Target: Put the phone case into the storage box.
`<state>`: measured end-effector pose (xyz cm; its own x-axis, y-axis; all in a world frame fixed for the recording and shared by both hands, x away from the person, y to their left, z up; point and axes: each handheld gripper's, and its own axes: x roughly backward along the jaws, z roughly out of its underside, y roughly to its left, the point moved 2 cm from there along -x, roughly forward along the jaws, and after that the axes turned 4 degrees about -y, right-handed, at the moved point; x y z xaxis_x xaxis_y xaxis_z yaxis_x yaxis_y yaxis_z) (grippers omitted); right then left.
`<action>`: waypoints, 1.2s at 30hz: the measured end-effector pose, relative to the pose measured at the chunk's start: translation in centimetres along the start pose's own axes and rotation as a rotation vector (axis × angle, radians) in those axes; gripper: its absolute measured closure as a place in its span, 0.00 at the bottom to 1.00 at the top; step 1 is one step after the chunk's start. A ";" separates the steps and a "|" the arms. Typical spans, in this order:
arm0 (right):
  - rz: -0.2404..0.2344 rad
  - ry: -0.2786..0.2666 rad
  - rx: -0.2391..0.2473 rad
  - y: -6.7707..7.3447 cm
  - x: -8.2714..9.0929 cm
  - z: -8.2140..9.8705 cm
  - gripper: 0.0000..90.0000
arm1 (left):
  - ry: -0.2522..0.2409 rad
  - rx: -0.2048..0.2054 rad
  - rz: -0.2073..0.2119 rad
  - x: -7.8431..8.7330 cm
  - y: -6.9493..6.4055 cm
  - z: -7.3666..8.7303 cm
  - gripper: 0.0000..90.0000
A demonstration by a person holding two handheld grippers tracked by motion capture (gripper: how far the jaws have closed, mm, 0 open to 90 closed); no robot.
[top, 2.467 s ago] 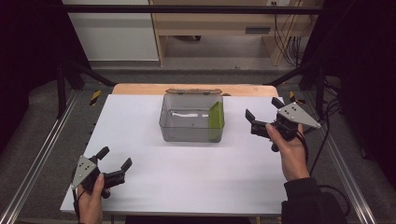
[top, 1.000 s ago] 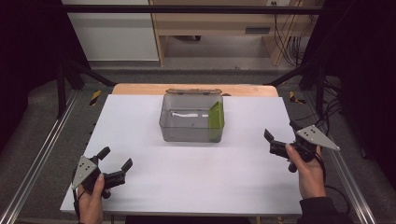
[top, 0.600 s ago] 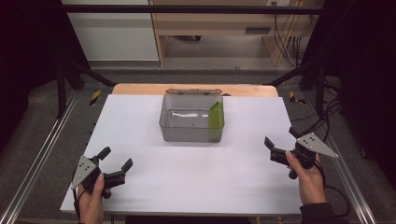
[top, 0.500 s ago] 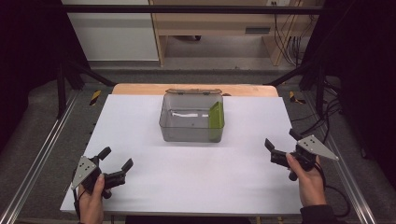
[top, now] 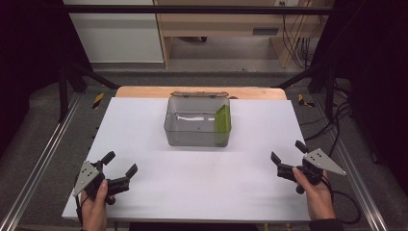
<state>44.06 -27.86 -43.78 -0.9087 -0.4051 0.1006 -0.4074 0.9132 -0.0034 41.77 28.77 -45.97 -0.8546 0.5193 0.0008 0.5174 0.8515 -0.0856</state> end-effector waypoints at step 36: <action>-0.110 -0.021 0.026 3.9 -1.6 2.4 0.04 | -0.023 -0.003 0.056 -0.1 -0.7 -0.2 0.01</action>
<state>43.75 -23.72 -46.31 -0.8598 -0.5041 0.0809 -0.5070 0.8617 -0.0192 41.48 28.16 -45.69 -0.8249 0.5646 -0.0264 0.5647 0.8212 -0.0822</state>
